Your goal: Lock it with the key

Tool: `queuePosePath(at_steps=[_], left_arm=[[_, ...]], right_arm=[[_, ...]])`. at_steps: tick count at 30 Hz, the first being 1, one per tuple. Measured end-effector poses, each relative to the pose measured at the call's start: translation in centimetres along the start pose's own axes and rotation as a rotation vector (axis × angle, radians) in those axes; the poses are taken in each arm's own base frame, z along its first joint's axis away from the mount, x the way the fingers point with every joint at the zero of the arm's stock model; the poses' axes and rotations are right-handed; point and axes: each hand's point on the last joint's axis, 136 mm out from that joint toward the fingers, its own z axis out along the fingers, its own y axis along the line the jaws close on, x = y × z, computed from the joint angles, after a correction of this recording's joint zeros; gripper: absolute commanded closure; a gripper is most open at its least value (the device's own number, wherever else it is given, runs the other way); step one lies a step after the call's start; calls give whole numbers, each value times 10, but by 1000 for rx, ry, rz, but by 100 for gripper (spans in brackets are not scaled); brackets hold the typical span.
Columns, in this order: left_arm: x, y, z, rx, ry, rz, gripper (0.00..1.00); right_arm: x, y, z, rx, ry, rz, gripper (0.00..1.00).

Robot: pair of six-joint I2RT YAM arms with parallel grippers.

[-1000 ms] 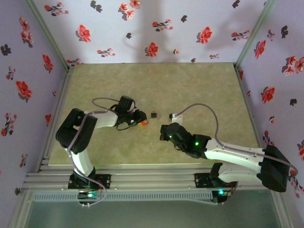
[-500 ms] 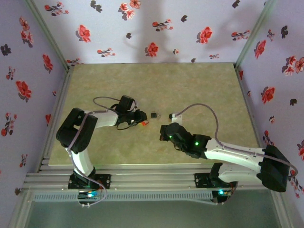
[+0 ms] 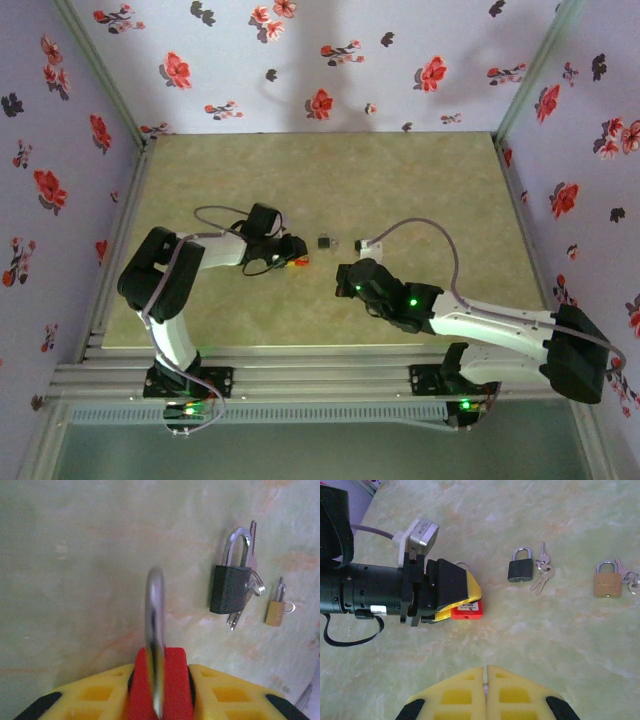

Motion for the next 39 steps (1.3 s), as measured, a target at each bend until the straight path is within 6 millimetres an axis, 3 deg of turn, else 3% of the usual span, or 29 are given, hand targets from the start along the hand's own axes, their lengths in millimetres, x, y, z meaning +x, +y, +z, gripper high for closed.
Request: queuePosePath(at_steps=[9,18,21,26,31,32,39], left_arm=[[-1,4,-7,-10,5,2,60],[7,18,-27,-55,-4,-6,45],[12,21,-35,-71,-10,-2,34],[17,19,-64,-78,-74,44,13],[18,11,-100,-66,-191,105,9],[18,11,-106,-68,-211,117,4],[28,28,-146,-81,-398,164,0]], right_arm=[[6,0,4,3,23,-7,100],[15,-4,10,19,52,-19,100],[18,-5,14,36,70,-29,100],[15,-4,13,71,84,-62,100],[3,2,16,109,90,-114,100],[2,2,17,117,92,-122,100],[-2,2,37,171,147,-170,100]])
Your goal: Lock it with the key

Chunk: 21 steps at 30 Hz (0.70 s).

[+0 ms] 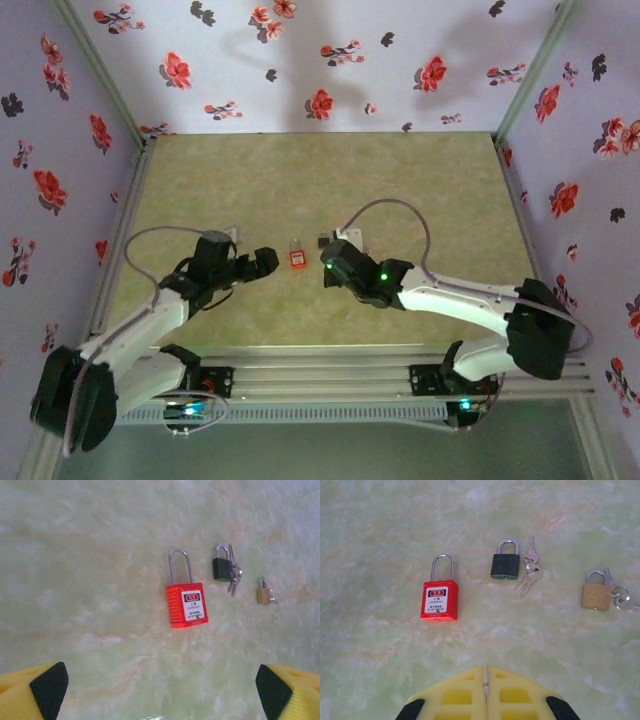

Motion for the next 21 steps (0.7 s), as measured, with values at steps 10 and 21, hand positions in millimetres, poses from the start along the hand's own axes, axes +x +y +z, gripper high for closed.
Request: queuePosePath(at_steps=[10,21], left_arm=[[-10,26,-17,-84,-159,4,0],[-14,34,-18,-129,-188,1,0]], right_arm=[[-5,11,27,-8,117,-35,100],[2,3,53,42,233,-93,100]])
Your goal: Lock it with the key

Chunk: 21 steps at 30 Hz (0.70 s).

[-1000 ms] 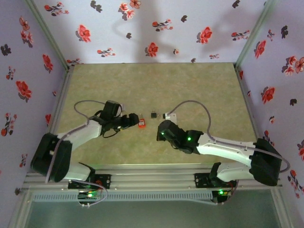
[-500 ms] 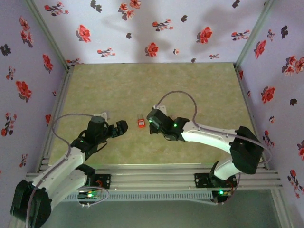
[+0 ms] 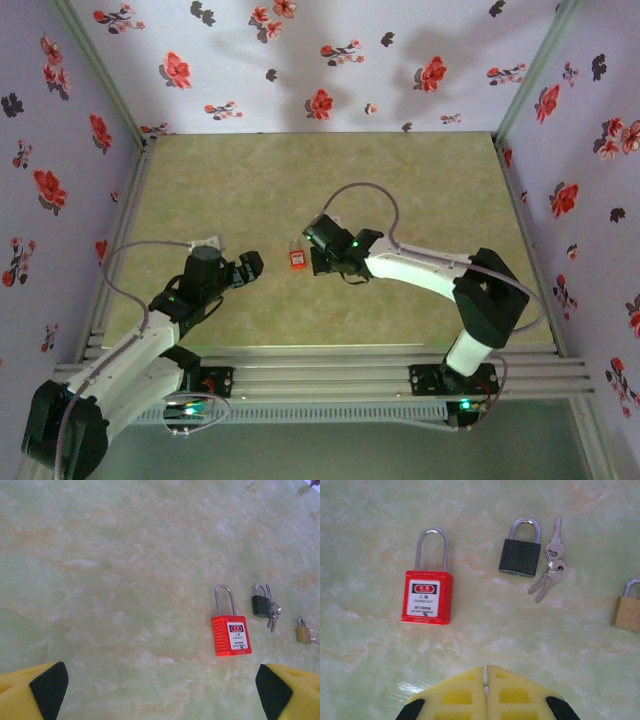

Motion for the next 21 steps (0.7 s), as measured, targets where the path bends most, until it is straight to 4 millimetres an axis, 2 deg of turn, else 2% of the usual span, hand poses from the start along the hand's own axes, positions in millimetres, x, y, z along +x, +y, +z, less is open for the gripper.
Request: queuePosePath(at_steps=[5,15,21], left_arm=[[0,1,-1,-1,-5,0,0],[0,3,-1,-9,-10,-1,0],[-1,3,-1,-13,-13,-2,0]], right_arm=[[2,-2,18,12,62,-15,100],[1,15,52,-18,152,-51,100],[1,14,67,-22,187,-52,100]])
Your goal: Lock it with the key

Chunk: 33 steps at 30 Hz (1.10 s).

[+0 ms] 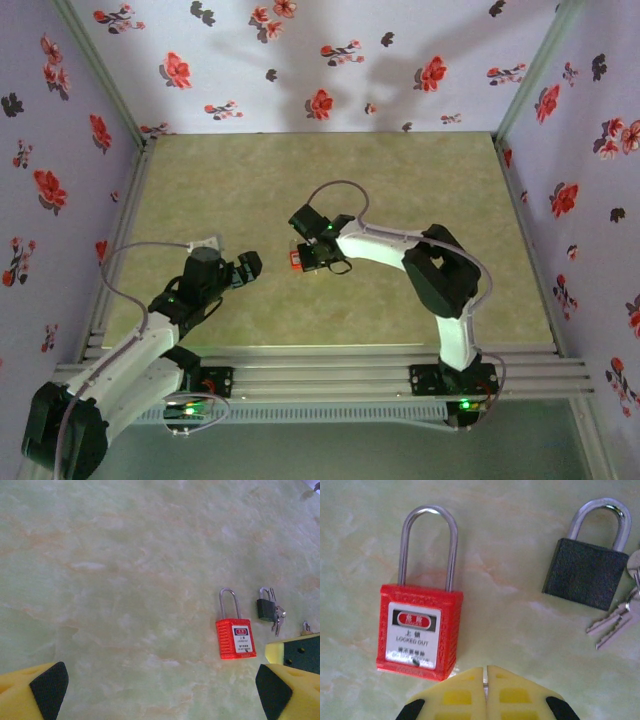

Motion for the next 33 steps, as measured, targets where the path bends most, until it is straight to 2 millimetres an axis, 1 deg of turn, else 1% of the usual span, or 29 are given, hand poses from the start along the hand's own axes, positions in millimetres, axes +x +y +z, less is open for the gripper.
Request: queuePosePath(at_steps=[5,12,25,30,33], left_arm=[[0,0,0,0,0,-1,0],[0,0,0,-1,1,-1,0],[0,0,0,-1,1,-1,0],[0,0,0,-1,1,-1,0],[0,0,0,0,1,-1,0]], right_arm=[[-10,-1,4,-15,5,14,100],[-20,2,10,-29,9,10,100],[-26,7,14,-44,45,2,100],[-26,7,14,-43,49,3,91],[-25,6,17,-38,59,0,90]])
